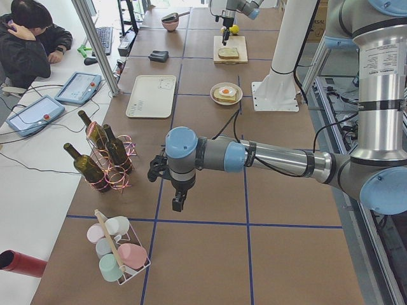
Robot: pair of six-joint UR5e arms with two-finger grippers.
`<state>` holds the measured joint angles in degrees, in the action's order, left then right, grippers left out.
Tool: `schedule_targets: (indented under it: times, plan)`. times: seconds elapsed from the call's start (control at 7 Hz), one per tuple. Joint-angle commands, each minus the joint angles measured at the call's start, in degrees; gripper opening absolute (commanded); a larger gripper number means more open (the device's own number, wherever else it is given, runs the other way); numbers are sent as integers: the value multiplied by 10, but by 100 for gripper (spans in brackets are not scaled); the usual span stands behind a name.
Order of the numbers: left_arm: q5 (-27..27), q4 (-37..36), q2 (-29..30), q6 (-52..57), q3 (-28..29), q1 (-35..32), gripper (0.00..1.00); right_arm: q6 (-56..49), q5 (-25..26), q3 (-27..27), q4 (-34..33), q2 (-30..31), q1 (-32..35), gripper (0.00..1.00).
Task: Make sandwich and place on tray
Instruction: 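Reach the right gripper to the bread slice on the wooden board and grasp it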
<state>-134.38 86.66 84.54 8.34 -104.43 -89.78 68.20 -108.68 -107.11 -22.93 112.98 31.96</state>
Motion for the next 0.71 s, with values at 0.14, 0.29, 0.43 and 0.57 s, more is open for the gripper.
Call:
schedule_targets:
  times: [0.14, 0.29, 0.43, 0.57]
  plan:
    - [0, 0, -1, 0, 1, 0, 100, -1, 16, 0, 0, -2, -29, 51]
    - [1, 0, -1, 0, 1, 0, 100, -1, 19, 0, -1, -3, -36, 51]
    - [1, 0, -1, 0, 1, 0, 100, -3, 28, 0, -1, -1, -41, 51]
    - [0, 0, -1, 0, 1, 0, 100, -4, 28, 1, -2, 0, -42, 51]
